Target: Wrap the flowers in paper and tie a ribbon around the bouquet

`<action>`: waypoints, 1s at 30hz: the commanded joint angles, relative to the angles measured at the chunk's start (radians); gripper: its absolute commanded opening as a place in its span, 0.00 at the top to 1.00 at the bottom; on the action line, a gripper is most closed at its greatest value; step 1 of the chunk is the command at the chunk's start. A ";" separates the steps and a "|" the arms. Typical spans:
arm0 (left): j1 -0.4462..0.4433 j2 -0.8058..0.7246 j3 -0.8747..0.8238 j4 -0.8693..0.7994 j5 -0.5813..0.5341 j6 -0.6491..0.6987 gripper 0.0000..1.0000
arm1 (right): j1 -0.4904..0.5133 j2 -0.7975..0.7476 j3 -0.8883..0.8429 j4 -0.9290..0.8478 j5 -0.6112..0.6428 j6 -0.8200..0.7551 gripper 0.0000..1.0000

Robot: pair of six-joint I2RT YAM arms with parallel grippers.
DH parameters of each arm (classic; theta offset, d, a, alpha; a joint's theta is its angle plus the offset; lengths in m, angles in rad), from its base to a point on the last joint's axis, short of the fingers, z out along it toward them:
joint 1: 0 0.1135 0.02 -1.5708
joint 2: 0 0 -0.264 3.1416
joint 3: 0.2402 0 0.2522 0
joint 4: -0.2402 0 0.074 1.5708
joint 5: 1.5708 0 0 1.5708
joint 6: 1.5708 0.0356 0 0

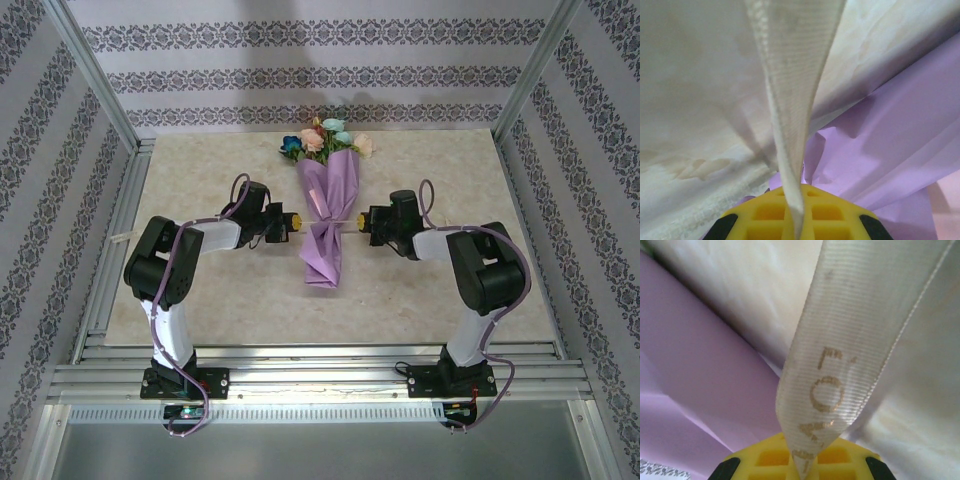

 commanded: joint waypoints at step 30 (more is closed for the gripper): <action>0.122 0.082 0.209 -0.551 -0.154 0.284 0.70 | -0.062 -0.070 -0.028 -0.199 0.073 -0.045 1.00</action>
